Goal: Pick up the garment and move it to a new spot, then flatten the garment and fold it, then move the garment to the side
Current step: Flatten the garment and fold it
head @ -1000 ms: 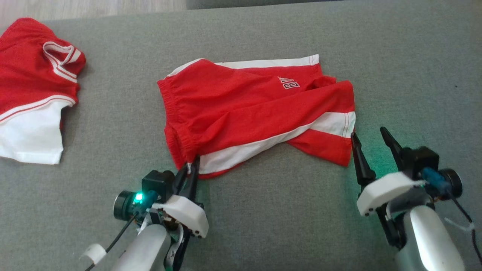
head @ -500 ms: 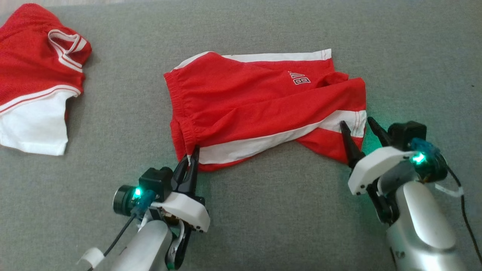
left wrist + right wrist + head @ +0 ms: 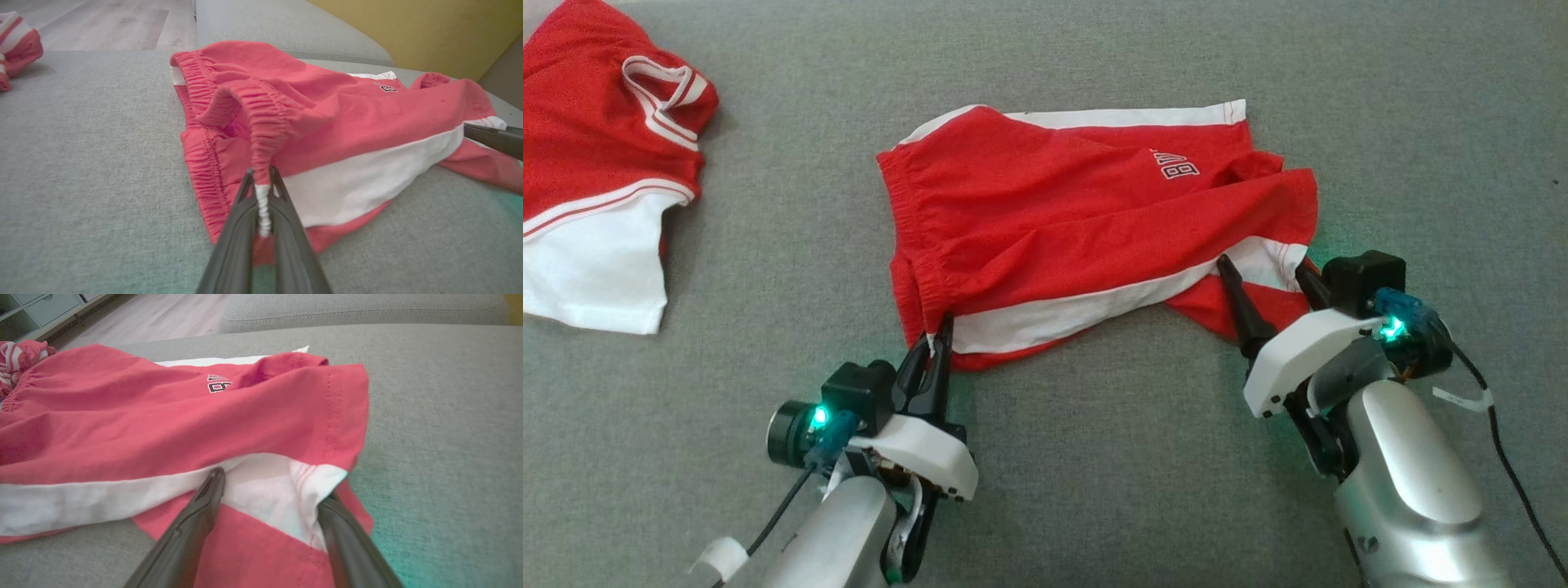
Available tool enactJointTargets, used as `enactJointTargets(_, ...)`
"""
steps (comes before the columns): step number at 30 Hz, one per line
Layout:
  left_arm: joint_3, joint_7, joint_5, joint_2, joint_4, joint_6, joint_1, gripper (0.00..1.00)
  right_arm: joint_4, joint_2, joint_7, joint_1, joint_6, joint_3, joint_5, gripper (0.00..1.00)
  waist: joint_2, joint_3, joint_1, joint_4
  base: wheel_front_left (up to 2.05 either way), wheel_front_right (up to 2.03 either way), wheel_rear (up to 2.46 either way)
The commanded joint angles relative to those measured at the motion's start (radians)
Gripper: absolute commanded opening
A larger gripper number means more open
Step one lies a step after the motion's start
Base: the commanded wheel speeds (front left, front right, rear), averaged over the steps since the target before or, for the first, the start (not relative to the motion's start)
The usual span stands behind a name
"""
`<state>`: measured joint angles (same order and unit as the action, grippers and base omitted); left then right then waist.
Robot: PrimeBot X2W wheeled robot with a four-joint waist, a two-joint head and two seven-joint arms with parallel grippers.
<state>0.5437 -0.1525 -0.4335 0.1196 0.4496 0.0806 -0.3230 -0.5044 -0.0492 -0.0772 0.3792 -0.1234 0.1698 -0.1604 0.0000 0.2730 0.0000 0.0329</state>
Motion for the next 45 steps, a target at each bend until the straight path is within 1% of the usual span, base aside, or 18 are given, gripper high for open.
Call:
enactJointTargets(1, -0.034, -0.016, -0.011, 0.013, -0.03, 0.006, -0.035, 0.0, 0.044, -0.001, 0.019, 0.025, -0.007, 0.031, -0.015, 1.0, 0.0, 0.001, 0.0, -0.002, 0.0, 0.0, 0.0)
enactJointTargets(3, -0.033, -0.016, -0.012, 0.013, -0.03, 0.006, -0.036, 0.0, 0.047, -0.001, 0.021, 0.025, -0.007, 0.033, -0.018, 1.0, 0.0, 0.001, 0.0, -0.003, 0.0, 0.0, 0.0)
enactJointTargets(4, -0.033, -0.016, -0.012, 0.014, -0.03, 0.006, -0.036, 0.0, 0.048, -0.001, 0.022, 0.026, -0.007, 0.033, -0.02, 0.9, 0.0, 0.0, 0.0, -0.004, 0.0, 0.0, 0.0)
enactJointTargets(5, -0.033, -0.018, -0.013, 0.014, -0.03, 0.006, -0.036, 0.0, 0.047, -0.001, 0.023, 0.028, -0.007, 0.03, -0.016, 0.47, 0.0, -0.001, 0.0, -0.004, 0.0, 0.0, 0.0)
enactJointTargets(7, -0.032, -0.023, -0.013, 0.014, -0.031, 0.008, -0.037, 0.0, 0.042, -0.001, 0.024, 0.032, -0.007, 0.026, -0.011, 0.21, 0.0, -0.004, 0.0, -0.004, 0.0, 0.0, 0.0)
enactJointTargets(8, -0.032, -0.025, -0.013, 0.015, -0.032, 0.009, -0.036, 0.0, 0.042, -0.001, 0.031, 0.033, -0.007, 0.022, -0.018, 0.0, 0.0, -0.007, 0.0, -0.004, 0.0, 0.0, 0.0)
enactJointTargets(14, -0.023, -0.034, -0.001, 0.032, -0.047, 0.009, -0.038, 0.0, 0.049, -0.004, 0.054, 0.024, -0.007, 0.011, -0.03, 0.0, 0.0, -0.049, 0.0, -0.001, 0.0, 0.0, 0.0)
enactJointTargets(18, -0.027, -0.029, -0.003, 0.052, -0.094, 0.005, -0.043, 0.0, 0.113, -0.014, 0.048, -0.013, -0.007, 0.012, -0.057, 0.0, 0.0, -0.103, 0.0, 0.0, 0.0, 0.0, 0.0)
enactJointTargets(20, -0.023, -0.02, 0.014, 0.077, -0.132, 0.006, -0.053, 0.0, 0.16, -0.028, 0.034, -0.035, -0.007, 0.012, -0.061, 0.0, 0.0, -0.136, 0.0, 0.0, 0.0, 0.0, 0.0)
enactJointTargets(24, -0.021, 0.02, 0.036, 0.131, -0.238, 0.003, -0.075, 0.0, 0.297, -0.046, -0.009, -0.087, -0.007, 0.011, -0.092, 0.0, 0.0, -0.213, 0.0, -0.003, 0.0, 0.0, 0.0)
enactJointTargets(28, -0.037, 0.088, 0.035, 0.186, -0.378, -0.001, -0.103, 0.0, 0.467, -0.066, -0.065, -0.132, -0.007, -0.007, -0.117, 0.0, 0.0, -0.291, 0.0, -0.009, 0.0, 0.0, 0.0)
enactJointTargets(32, -0.071, 0.176, 0.025, 0.235, -0.539, -0.004, -0.169, 0.0, 0.656, -0.088, -0.141, -0.143, -0.007, -0.047, -0.122, 0.0, 0.0, -0.323, 0.0, -0.015, 0.0, 0.0, 0.0)
enactJointTargets(36, -0.107, 0.271, -0.004, 0.267, -0.65, -0.012, -0.258, 0.0, 0.815, -0.114, -0.229, -0.122, -0.007, -0.087, -0.116, 0.0, 0.0, -0.329, 0.0, -0.022, 0.0, 0.0, 0.0)
enactJointTargets(39, -0.123, 0.331, -0.019, 0.284, -0.675, -0.02, -0.321, 0.0, 0.88, -0.124, -0.284, -0.097, -0.007, -0.111, -0.114, 0.0, 0.0, -0.313, 0.0, -0.031, 0.0, 0.0, 0.0)
enactJointTargets(42, -0.132, 0.38, -0.062, 0.273, -0.647, -0.028, -0.367, 0.0, 0.889, -0.125, -0.325, -0.068, -0.007, -0.121, -0.118, 0.0, 0.0, -0.279, 0.0, -0.039, 0.0, 0.0, 0.0)
enactJointTargets(45, -0.158, 0.413, -0.131, 0.238, -0.593, -0.027, -0.416, 0.0, 0.856, -0.131, -0.353, -0.014, -0.007, -0.107, -0.128, 0.0, 0.0, -0.207, 0.0, -0.052, 0.0, 0.0, 0.0)
